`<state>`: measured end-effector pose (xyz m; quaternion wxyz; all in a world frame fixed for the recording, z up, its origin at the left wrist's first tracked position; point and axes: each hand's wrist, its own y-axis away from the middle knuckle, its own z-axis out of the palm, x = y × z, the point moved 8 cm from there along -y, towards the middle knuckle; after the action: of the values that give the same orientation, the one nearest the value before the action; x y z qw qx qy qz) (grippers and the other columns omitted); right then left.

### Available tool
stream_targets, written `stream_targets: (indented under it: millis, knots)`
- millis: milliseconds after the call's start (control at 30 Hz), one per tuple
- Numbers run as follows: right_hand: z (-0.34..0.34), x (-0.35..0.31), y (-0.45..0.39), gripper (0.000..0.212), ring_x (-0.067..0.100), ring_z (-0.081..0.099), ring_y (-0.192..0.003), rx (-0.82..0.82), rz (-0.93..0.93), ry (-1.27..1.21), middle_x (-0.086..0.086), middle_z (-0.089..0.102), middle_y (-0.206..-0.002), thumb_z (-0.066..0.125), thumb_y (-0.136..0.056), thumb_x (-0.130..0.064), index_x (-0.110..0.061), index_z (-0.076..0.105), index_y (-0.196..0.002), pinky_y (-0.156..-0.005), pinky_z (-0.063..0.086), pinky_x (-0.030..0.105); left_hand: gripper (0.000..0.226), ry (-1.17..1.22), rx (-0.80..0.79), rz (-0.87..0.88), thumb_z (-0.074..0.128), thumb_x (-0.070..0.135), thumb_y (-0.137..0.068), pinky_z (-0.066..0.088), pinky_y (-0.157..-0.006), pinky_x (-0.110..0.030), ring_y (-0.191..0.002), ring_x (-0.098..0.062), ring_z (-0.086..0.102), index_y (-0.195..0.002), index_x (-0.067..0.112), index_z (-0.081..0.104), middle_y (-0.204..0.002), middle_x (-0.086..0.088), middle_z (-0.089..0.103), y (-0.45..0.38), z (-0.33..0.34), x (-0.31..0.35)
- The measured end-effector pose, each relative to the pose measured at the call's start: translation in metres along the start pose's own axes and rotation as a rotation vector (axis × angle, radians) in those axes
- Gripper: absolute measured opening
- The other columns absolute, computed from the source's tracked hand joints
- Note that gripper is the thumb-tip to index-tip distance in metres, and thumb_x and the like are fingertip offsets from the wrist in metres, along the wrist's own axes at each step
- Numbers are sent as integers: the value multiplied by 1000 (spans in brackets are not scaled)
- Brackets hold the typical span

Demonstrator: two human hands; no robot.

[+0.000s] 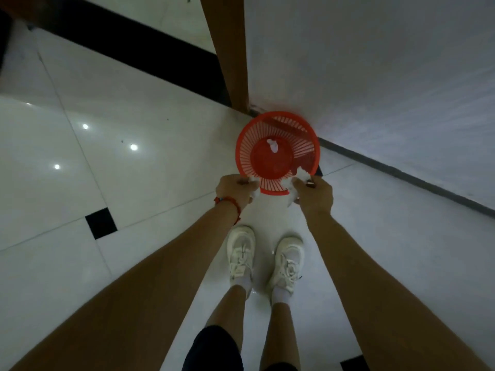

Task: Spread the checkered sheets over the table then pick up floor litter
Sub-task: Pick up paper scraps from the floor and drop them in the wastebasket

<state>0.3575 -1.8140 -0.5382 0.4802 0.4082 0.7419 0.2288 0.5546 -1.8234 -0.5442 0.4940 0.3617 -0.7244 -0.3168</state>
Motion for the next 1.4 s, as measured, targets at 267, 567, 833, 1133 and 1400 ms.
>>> stream_targets:
  millis: [267, 567, 833, 1133, 1400]
  knots:
    - [16, 12, -35, 35, 32, 61, -105, 39, -9, -45, 15, 63, -117, 48, -93, -34, -11, 56, -118, -94, 49, 49, 37, 187, -104, -36, 61, 19, -85, 56, -80, -40, -80, -25, 64, -119, 6, 56, -103, -16, 63, -35, 37, 3]
    - [-48, -12, 47, 36, 28, 56, -116, 45, -38, 90, 12, 59, -127, 47, -95, -29, -11, 55, -125, -103, 43, 40, 34, -538, -99, 229, 45, 26, -93, 36, -94, -25, -120, -26, 51, -118, 6, 58, -129, -12, 58, 64, -10, 29]
    - [-118, -49, 174, 41, 26, 52, -120, -72, -133, 362, 12, 50, -136, 47, -95, -32, -13, 49, -131, -100, 41, 34, 36, -545, -85, 192, 49, 27, -92, 34, -106, -30, -123, -25, 48, -122, 8, 55, -133, -12, 54, 194, -87, 46]
    - [-163, -107, 272, 41, 25, 50, -120, -113, -311, 410, 13, 51, -134, 46, -95, -30, -13, 48, -132, -99, 39, 32, 33, -297, 65, 172, 48, 27, -93, 37, -99, -28, -116, -25, 53, -119, 8, 57, -127, -13, 58, 316, -170, 35]
    - [-151, -120, 313, 32, 29, 55, -111, -323, -423, 566, 12, 60, -121, 45, -96, -22, -6, 56, -121, -82, 37, 27, 33, 49, 388, 52, 49, 25, -93, 38, -99, -29, -116, -26, 54, -117, 6, 59, -125, -14, 60, 410, -212, -30]
